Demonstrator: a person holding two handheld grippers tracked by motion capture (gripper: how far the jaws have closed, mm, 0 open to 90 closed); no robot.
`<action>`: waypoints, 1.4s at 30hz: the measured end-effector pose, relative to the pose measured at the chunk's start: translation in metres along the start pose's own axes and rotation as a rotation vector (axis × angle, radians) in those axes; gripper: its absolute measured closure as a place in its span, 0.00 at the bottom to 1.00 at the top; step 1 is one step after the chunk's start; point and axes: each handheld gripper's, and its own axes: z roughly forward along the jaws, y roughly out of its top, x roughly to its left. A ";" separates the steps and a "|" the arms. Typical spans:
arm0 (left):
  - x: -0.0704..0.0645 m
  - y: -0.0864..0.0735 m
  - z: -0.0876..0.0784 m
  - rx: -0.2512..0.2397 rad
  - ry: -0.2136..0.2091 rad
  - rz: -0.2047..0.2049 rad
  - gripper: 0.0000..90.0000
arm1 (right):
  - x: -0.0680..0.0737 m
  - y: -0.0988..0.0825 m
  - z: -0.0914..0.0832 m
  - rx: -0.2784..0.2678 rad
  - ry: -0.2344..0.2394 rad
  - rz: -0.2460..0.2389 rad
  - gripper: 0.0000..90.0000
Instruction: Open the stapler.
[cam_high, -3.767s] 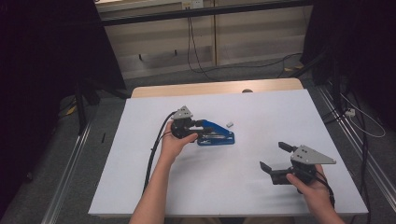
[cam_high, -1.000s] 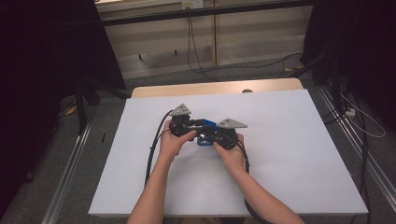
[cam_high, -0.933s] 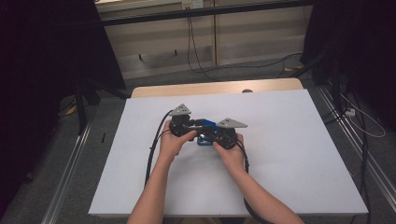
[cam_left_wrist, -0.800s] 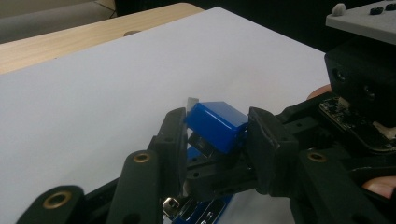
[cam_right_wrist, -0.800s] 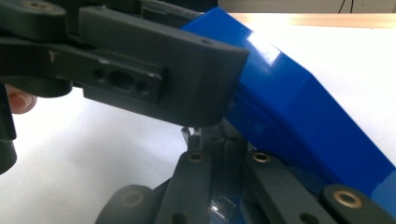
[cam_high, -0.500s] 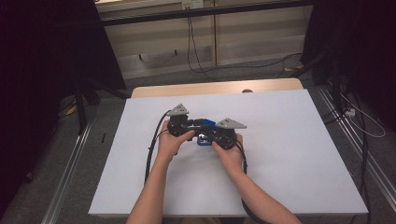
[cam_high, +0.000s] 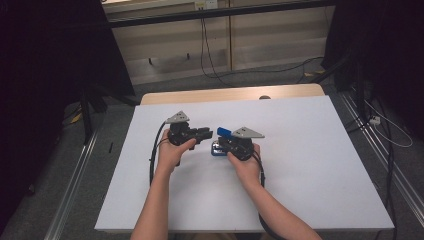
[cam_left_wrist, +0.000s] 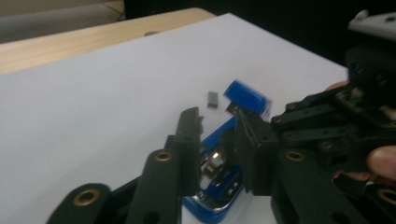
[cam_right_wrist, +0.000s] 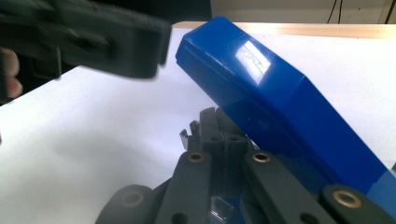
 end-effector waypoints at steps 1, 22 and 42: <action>0.000 -0.001 0.002 0.009 0.001 0.003 0.88 | 0.000 0.000 0.000 -0.001 -0.001 -0.001 1.00; -0.011 -0.011 0.030 0.115 0.036 0.064 1.00 | 0.002 0.000 -0.001 0.010 -0.033 -0.024 1.00; -0.014 -0.022 0.038 0.101 0.060 0.095 1.00 | -0.001 0.025 -0.028 0.060 -0.216 -0.171 1.00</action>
